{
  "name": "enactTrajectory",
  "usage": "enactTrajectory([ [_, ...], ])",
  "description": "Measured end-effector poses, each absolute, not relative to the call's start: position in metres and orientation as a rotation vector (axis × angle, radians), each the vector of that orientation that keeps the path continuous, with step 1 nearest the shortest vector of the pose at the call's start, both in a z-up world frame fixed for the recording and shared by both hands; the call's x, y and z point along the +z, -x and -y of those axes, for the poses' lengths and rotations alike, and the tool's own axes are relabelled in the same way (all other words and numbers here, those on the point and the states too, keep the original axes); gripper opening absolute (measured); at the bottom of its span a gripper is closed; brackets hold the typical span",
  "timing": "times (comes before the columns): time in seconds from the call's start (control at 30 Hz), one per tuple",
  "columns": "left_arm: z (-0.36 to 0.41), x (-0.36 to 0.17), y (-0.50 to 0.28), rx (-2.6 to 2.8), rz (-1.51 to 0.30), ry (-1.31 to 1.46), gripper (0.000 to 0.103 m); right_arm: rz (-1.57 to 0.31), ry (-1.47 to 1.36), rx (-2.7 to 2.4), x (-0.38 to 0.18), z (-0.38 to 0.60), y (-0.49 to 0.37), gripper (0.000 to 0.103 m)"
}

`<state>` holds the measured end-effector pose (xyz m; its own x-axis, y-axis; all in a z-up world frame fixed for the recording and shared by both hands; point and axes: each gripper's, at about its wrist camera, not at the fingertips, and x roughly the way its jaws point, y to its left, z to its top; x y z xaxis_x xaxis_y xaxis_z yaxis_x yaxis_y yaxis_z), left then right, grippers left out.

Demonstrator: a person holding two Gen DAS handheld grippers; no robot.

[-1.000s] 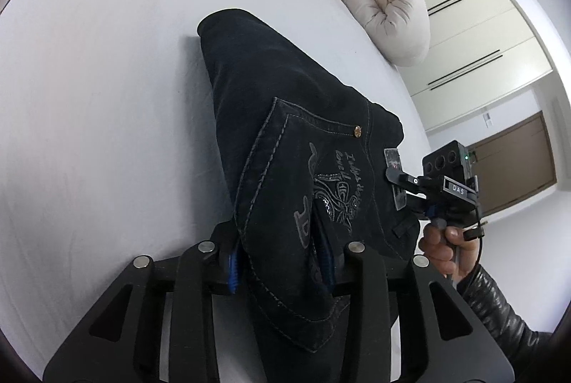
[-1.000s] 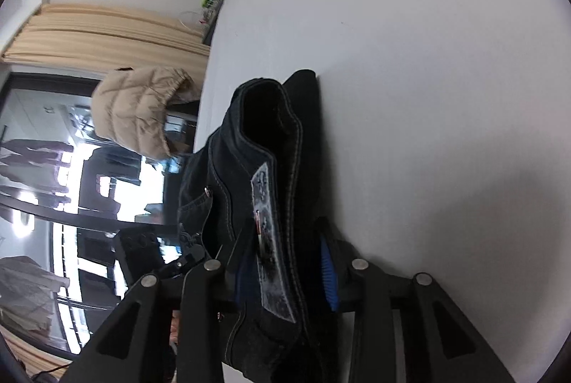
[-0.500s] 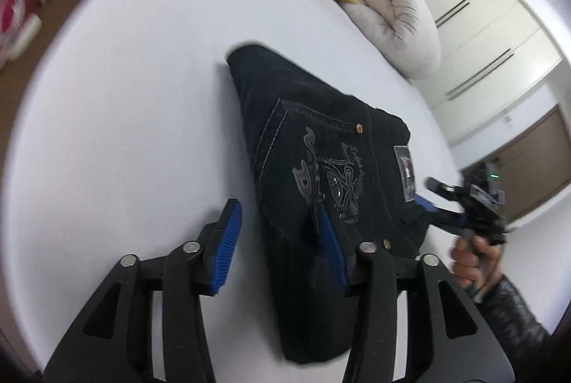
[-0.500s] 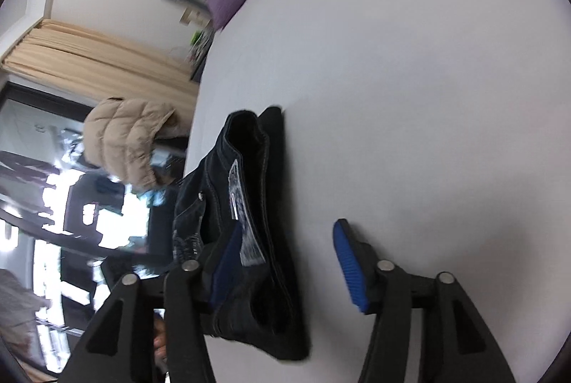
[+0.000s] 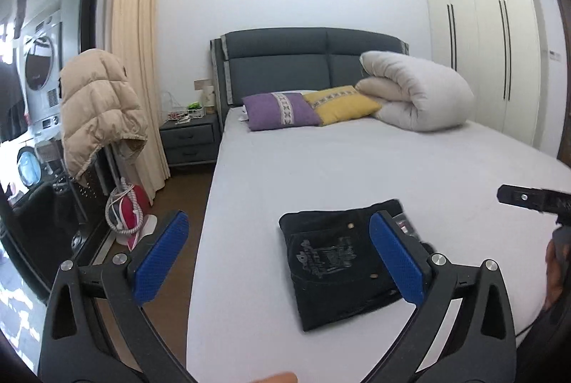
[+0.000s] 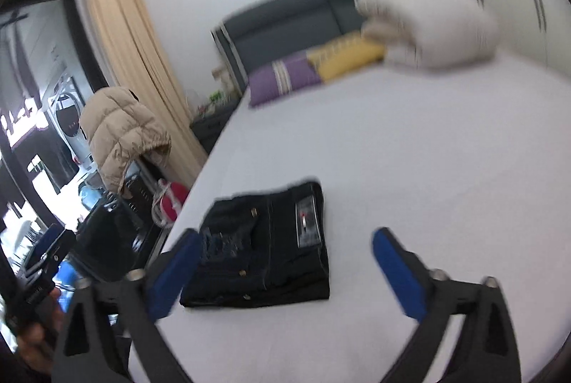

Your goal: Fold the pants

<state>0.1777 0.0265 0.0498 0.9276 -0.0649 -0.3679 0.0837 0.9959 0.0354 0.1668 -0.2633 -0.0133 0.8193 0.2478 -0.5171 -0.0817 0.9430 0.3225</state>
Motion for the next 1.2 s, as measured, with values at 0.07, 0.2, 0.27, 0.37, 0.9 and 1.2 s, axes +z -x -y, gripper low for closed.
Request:
enactTrajectory([
  [0.07,-0.024,0.061,-0.168,-0.075,-0.377,-0.042,0.103,-0.511,-0.277,0.176,0.006,0.261,-0.146,0.103],
  [0.2,-0.017,0.079,-0.146,-0.059,-0.396,-0.054,0.103,-0.423,-0.254,0.108,0.04,0.252,-0.119,0.103],
  [0.27,-0.016,0.086,-0.135,-0.04,-0.431,-0.035,0.103,-0.389,-0.245,0.086,0.053,0.248,-0.106,0.103],
  [0.37,-0.021,0.092,-0.118,-0.028,-0.475,-0.005,0.103,-0.323,-0.203,0.051,0.069,0.243,-0.089,0.103],
  [0.9,-0.007,0.015,-0.14,-0.016,-0.708,0.047,0.103,-0.576,-0.113,0.048,0.022,0.208,-0.087,0.103],
  [1.2,-0.006,-0.019,-0.159,-0.015,-0.77,0.051,0.103,-0.633,-0.088,0.074,-0.005,0.193,-0.093,0.103],
])
